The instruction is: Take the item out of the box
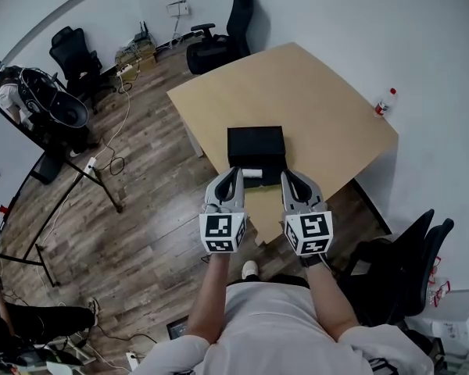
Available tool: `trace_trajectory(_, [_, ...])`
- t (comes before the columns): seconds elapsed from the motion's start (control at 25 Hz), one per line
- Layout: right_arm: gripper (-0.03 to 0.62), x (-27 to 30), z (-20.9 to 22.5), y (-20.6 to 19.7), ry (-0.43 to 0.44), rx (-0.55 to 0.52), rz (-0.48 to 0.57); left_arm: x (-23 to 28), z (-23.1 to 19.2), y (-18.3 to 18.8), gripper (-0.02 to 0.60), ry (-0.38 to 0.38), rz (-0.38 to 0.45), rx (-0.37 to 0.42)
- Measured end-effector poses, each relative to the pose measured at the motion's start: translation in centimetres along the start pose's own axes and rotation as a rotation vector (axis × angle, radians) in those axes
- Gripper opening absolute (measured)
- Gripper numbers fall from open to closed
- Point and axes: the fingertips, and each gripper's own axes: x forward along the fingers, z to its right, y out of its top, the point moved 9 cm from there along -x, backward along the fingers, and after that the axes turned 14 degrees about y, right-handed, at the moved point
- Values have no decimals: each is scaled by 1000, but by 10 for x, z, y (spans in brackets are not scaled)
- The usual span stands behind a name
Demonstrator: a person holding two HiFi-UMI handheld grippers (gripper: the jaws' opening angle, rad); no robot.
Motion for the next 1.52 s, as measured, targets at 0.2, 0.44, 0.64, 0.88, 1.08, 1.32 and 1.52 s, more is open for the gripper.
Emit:
trace_trajectory(0.2, [14, 27, 4, -8, 11, -5, -30, 22, -12, -12, 8, -26, -28, -5])
trace_trajectory(0.44, [14, 52, 23, -15, 19, -10, -70, 52, -23, -20, 8, -10, -54, -7])
trace_trajectory(0.64, [14, 84, 46, -36, 52, 15, -109, 77, -28, -35, 8, 8, -91, 4])
trace_trajectory(0.88, [14, 119, 66, -58, 107, 31, -177, 105, -40, -39, 8, 54, -121, -8])
trace_trajectory(1.08, [12, 147, 82, -81, 153, 54, -247, 130, -47, -59, 8, 84, -184, -29])
trace_trajectory(1.32, [12, 171, 94, -109, 207, 69, -333, 146, -53, -82, 8, 115, -257, -28])
trace_trajectory(1.52, [14, 194, 93, -131, 304, 54, -425, 156, -62, -99, 8, 140, -299, -26])
